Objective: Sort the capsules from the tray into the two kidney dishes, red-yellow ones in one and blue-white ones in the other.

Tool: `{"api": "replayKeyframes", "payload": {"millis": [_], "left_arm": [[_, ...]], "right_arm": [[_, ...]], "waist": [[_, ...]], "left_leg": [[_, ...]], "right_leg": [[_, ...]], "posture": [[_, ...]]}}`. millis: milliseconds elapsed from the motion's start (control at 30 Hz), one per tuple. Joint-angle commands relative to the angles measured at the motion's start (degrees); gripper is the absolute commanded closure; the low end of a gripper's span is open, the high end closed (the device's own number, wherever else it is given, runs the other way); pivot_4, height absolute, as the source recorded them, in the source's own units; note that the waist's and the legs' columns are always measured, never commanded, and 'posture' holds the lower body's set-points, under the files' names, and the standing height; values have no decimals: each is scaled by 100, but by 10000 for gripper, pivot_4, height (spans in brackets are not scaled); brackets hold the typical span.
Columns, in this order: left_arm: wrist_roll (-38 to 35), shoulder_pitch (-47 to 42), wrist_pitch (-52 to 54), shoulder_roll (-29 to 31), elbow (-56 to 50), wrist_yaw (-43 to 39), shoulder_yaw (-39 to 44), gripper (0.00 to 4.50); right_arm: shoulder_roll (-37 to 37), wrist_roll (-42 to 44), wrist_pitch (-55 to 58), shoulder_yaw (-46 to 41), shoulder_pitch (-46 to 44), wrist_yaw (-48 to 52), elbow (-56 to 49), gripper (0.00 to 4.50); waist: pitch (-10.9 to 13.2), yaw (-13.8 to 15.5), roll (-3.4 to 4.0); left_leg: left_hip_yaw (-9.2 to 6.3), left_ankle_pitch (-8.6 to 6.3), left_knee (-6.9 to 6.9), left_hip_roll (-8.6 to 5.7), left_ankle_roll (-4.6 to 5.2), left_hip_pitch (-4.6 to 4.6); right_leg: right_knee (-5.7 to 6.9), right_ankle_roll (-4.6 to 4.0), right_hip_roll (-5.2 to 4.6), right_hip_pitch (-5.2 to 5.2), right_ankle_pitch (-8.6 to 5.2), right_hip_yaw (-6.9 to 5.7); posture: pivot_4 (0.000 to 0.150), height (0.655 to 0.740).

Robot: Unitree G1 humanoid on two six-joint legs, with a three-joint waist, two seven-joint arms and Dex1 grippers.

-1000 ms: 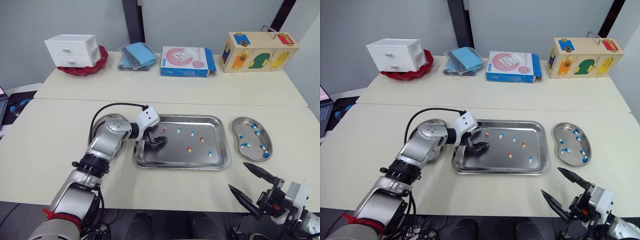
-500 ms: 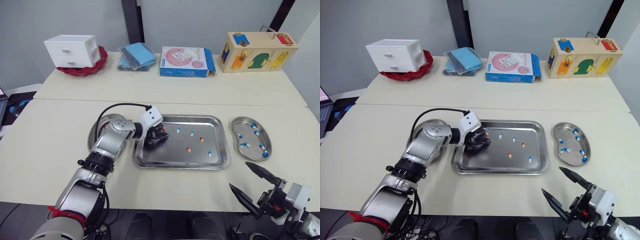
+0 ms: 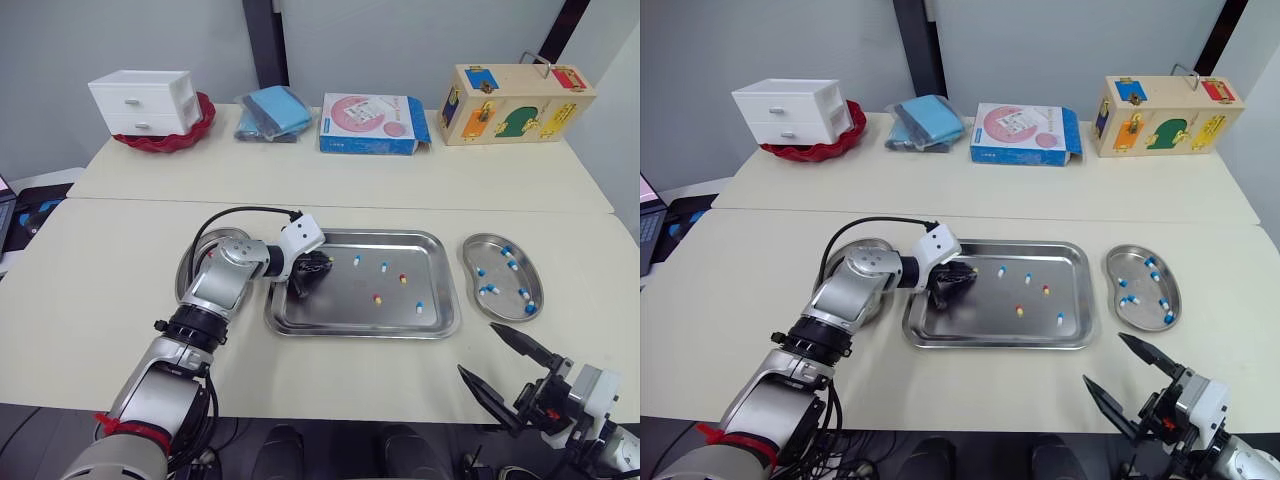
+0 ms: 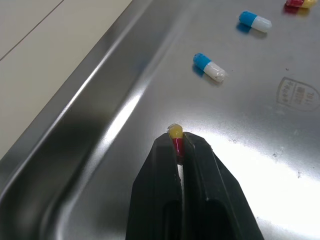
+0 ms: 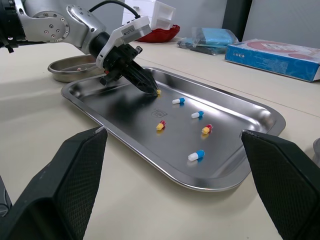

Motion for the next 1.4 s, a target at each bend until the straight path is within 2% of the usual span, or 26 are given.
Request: {"api": "replayKeyframes", "payload": {"millis": [33,267,700,1000,1400], "left_arm": [[-92,57,134,127,-375,-88,139,44620],[-320,388,678,689,-1443,-89,520,44620],[-799,1973,2163,1782,-3420,542,2017,44620],[-931,2541,2515,2100,-3597,1061,2882,44620],[-1012,2631,2466,2109,-3484,1389,2855,44620]], "right_arm": [[-37,88,-127,3,4,43,-191,0],[-263,181,-128,54,-91,360,-129,0],[-772,500,234,145,-456,917,117,0],[-953,556,511,281,-948,1205,356,0],[-929,546,690,242,-1103,1203,310,0]], "waist": [[0,2,0],[0,-8,0],[0,5,0],[1,5,-2],[1,5,-2]], "left_leg": [[0,0,0,0,0,0],[0,0,0,1,0,0],[-1,0,1,3,0,1],[-3,0,2,3,0,1],[-2,0,1,4,0,1]], "right_leg": [[0,0,0,0,0,-1],[0,0,0,-1,0,0],[1,0,0,0,0,0],[1,0,-1,0,0,-2],[1,0,-1,-1,0,-2]], "posture": [[1500,7400],[1500,7400],[1500,7400],[1500,7400],[1500,7400]]}}
